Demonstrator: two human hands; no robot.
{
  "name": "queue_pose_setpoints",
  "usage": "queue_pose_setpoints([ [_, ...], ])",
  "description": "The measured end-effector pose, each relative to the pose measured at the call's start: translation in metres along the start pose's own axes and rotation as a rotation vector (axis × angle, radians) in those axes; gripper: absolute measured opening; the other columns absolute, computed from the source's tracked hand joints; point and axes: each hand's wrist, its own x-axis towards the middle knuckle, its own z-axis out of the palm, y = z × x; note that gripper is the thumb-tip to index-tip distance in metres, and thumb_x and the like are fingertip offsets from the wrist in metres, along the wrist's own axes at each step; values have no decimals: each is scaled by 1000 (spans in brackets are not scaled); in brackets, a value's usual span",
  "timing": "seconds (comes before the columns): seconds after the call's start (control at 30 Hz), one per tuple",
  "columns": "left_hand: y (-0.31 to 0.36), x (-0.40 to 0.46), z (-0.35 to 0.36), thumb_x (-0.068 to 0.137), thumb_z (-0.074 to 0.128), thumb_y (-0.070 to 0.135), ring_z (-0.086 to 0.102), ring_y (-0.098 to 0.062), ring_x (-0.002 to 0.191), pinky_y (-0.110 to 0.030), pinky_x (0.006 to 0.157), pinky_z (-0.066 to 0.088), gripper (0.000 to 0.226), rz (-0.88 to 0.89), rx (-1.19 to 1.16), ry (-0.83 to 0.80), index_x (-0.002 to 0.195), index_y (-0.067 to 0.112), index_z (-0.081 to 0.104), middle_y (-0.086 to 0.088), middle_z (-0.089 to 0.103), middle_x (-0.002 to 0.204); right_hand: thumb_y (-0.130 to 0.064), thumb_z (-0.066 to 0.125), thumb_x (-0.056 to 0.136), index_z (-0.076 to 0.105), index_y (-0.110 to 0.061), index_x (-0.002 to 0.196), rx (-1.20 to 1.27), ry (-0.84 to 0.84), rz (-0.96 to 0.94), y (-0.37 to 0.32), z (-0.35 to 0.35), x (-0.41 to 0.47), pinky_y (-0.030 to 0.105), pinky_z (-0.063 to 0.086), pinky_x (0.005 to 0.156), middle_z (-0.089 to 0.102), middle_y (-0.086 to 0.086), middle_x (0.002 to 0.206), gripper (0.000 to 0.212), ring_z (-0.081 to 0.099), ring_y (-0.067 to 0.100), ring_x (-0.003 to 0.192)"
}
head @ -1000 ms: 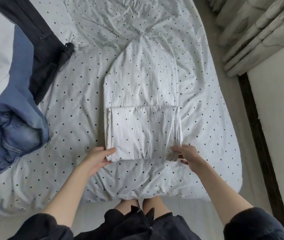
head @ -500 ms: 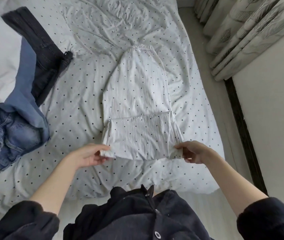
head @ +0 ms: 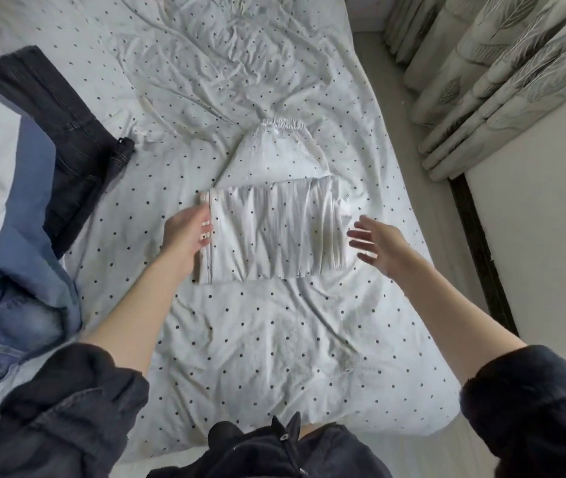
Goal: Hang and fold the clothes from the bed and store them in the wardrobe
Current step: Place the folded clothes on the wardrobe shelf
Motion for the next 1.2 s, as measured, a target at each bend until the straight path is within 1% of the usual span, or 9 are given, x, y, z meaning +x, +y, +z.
queue_pose_setpoints([
  [0.1,-46,9,-12,88,62,15,55,-18,93,-31,79,48,14,2,237,129,102,13,61,2,60,97,-30,55,93,56,-7,121,-207,47,41,29,2,22,35,41,81,58,3,104,36,53,19,95],
  [0.27,-80,22,-37,90,61,12,60,-14,78,-26,74,48,15,-51,262,-40,80,23,62,6,68,80,-43,62,86,50,-7,127,-330,-5,68,58,4,53,38,36,85,51,6,130,56,47,24,120],
  [0.37,-78,30,-37,89,62,19,64,-12,87,-28,79,50,4,-81,311,-146,91,21,66,2,70,97,-48,63,84,58,-7,104,-310,-44,96,54,8,61,40,39,90,59,5,111,47,51,22,111],
  [0.47,-74,34,-26,84,69,29,61,-8,93,-26,78,45,24,-135,426,-223,105,19,63,8,67,100,-48,65,83,57,-8,109,-273,-47,122,51,13,64,37,40,84,60,-1,102,49,52,18,102],
  [0.63,-64,32,-11,81,73,23,56,-24,111,-37,96,45,47,-158,425,-145,120,1,56,-9,61,119,-14,70,82,59,-7,83,-105,111,103,52,23,58,30,51,71,62,4,85,14,58,18,84],
  [0.77,-58,11,-16,80,74,18,52,-18,104,-38,99,43,42,-165,315,-137,113,3,53,-7,58,118,-5,72,78,57,-4,74,-37,143,88,52,24,39,29,50,66,60,7,78,16,56,18,70],
  [0.93,-60,-35,-44,70,79,15,47,-29,125,-47,103,41,82,-355,232,-271,136,-6,35,-9,47,135,-4,71,79,55,-7,68,-91,34,164,68,0,-10,23,39,47,54,6,64,19,48,14,53],
  [1.07,-70,-72,-66,62,77,11,63,-29,105,-42,88,53,72,-490,225,-408,126,-6,50,-20,65,115,-4,71,79,62,-6,77,-132,-55,305,88,-30,-48,25,38,50,59,7,75,9,52,17,62],
  [1.2,-75,-88,-73,63,75,9,62,-31,107,-42,92,50,56,-527,246,-517,116,-1,60,-19,67,112,-6,72,78,60,-6,87,-199,-144,443,100,-53,-69,23,38,48,57,6,71,15,49,14,58],
])
